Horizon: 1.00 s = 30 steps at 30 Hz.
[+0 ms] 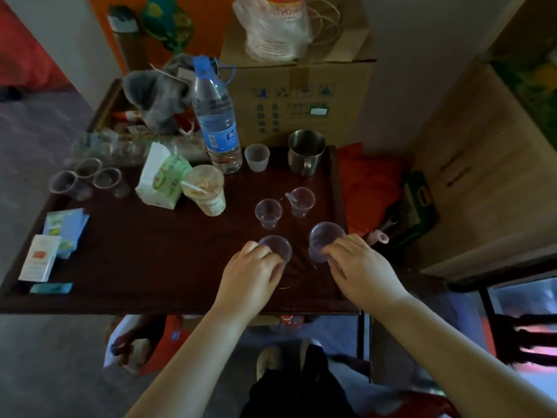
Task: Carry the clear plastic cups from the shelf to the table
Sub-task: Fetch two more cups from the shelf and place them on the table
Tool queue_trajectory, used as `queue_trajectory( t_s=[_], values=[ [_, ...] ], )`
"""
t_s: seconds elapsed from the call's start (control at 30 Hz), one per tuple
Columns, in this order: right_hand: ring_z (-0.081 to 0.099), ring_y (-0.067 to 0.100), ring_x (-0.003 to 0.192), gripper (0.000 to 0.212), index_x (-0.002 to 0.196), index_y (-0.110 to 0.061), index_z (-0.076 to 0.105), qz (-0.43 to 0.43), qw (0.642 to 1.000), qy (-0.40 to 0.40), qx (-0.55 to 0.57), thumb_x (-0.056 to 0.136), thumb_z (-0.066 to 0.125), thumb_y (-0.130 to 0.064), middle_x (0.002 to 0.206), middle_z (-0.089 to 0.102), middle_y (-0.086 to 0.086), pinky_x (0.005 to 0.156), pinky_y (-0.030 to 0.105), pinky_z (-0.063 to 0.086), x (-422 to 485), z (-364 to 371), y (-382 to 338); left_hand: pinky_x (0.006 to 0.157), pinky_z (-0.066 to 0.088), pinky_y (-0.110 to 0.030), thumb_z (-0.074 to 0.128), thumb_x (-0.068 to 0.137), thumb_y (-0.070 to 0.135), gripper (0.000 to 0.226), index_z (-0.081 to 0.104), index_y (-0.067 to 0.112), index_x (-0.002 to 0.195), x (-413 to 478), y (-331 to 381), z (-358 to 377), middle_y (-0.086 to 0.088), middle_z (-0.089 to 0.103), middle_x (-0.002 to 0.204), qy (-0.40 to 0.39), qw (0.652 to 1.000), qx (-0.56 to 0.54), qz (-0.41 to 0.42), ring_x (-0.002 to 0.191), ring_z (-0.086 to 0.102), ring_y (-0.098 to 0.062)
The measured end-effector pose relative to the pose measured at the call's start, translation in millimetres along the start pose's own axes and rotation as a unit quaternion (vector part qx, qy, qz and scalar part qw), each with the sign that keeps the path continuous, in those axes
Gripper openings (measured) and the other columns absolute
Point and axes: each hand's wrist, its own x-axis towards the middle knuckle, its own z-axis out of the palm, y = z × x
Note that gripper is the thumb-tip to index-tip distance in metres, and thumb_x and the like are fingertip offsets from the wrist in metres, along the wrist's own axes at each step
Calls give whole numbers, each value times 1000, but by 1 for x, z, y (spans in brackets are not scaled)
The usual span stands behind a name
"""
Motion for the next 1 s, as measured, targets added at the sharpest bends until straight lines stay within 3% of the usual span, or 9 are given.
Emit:
queue_trajectory(
  t_s=[0.27, 0.5, 0.7, 1.0],
  values=[
    [52, 23, 105, 23, 106, -8, 62, -11, 998, -59, 18, 85, 53, -6, 104, 63, 6, 78, 32, 51, 45, 48, 45, 58, 49, -31, 68, 74, 16, 10, 63, 14, 66, 35, -14, 46, 3, 61, 69, -54, 998, -8, -38, 78, 54, -18],
    [51, 23, 106, 22, 106, -7, 60, 9, 998, -48, 35, 85, 53, -5, 103, 61, 8, 82, 24, 43, 67, 78, 63, 59, 43, -31, 65, 76, 16, 10, 63, 12, 67, 57, -14, 75, -1, 64, 73, -61, 995, 17, -81, 79, 55, -21],
    [42, 23, 121, 30, 115, -6, 55, 16, 996, -70, 54, 86, 51, -6, 118, 55, 9, 97, 35, 42, 76, 94, 70, 65, 41, -29, 60, 81, 19, 8, 66, 13, 80, 67, -19, 96, 0, 66, 84, -62, 990, 29, -120, 89, 52, -20],
    [46, 26, 118, 33, 115, -7, 56, 13, 998, -59, 35, 82, 55, -6, 117, 59, 11, 106, 32, 23, 75, 96, 74, 74, 45, -32, 59, 82, 21, 20, 65, 14, 100, 73, -14, 104, -2, 64, 103, -78, 988, 39, -131, 102, 52, -22]
  ],
)
